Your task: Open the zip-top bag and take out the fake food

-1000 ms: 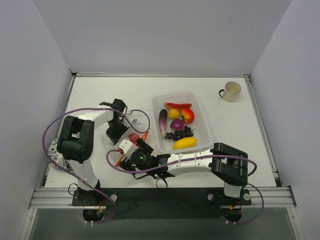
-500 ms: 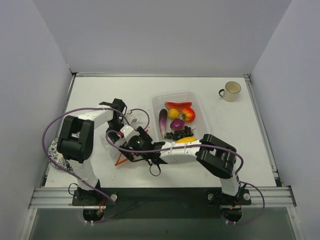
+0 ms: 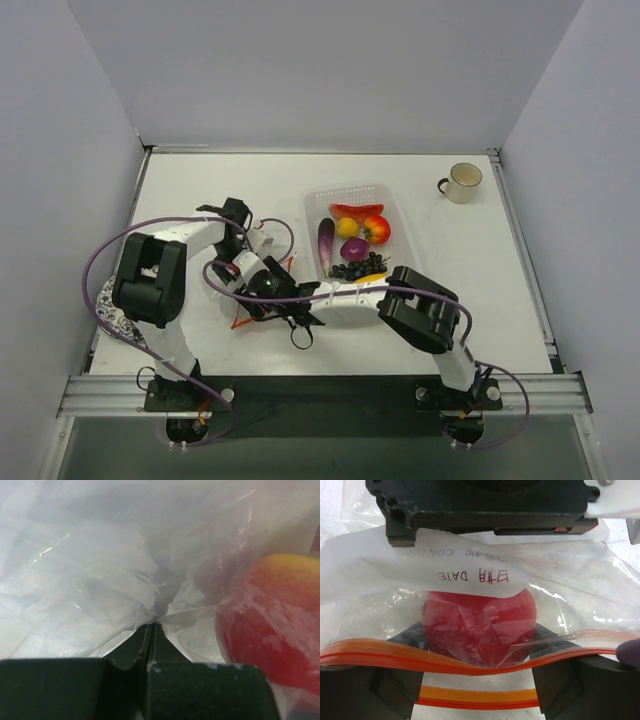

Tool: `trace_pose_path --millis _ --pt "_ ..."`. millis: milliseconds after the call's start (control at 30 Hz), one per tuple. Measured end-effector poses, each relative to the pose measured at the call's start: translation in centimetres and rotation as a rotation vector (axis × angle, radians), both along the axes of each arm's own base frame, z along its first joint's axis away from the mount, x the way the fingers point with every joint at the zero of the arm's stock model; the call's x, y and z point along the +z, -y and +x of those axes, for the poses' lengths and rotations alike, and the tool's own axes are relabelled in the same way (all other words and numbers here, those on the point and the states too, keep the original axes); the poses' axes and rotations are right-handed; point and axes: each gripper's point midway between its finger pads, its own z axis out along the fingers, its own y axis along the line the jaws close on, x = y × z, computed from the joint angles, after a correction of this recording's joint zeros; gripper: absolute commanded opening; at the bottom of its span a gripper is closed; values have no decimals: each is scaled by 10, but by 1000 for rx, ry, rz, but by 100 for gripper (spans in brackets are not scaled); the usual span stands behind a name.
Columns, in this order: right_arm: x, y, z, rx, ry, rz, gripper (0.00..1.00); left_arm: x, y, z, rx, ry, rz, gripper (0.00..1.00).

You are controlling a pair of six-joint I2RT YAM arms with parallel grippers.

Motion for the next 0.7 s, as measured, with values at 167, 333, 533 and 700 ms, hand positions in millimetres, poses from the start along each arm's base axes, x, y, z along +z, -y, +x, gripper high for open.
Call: trace_pose_path --millis 167,333,533,700 --pt "6 14 -8 15 1 -1 35 0 0 0 -3 0 -6 0" --pt "55 45 -26 19 40 71 35 0 0 0 -8 -3 -11 0" --pt "146 99 -38 -51 135 280 37 0 0 0 -11 -8 -12 0" --pt "167 167 -17 -242 186 335 95 3 9 -2 -7 -25 -59 16"
